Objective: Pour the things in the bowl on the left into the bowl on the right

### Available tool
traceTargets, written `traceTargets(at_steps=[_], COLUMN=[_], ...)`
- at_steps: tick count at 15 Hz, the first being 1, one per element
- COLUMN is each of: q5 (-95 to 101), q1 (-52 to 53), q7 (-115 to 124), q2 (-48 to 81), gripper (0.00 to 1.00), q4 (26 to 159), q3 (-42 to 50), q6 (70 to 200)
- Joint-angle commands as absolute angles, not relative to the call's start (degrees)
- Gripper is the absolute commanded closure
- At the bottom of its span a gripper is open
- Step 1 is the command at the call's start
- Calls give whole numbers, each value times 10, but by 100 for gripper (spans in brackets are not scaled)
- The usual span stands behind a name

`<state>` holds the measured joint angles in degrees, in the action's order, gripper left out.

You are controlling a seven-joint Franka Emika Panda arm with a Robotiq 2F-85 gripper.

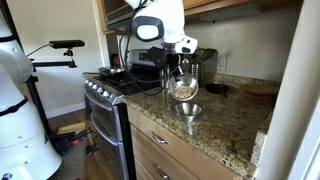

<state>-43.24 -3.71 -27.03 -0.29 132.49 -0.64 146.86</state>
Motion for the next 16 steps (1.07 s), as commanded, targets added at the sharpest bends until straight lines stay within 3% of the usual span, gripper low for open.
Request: traceTargets(at_steps=[1,16], q5=[-450,-550], q1=[-30,-42], q7=[-281,-406], q2=[-17,26], gripper=[96,96], q4=[1330,1278], q3=[3,18], q6=[1469,1441])
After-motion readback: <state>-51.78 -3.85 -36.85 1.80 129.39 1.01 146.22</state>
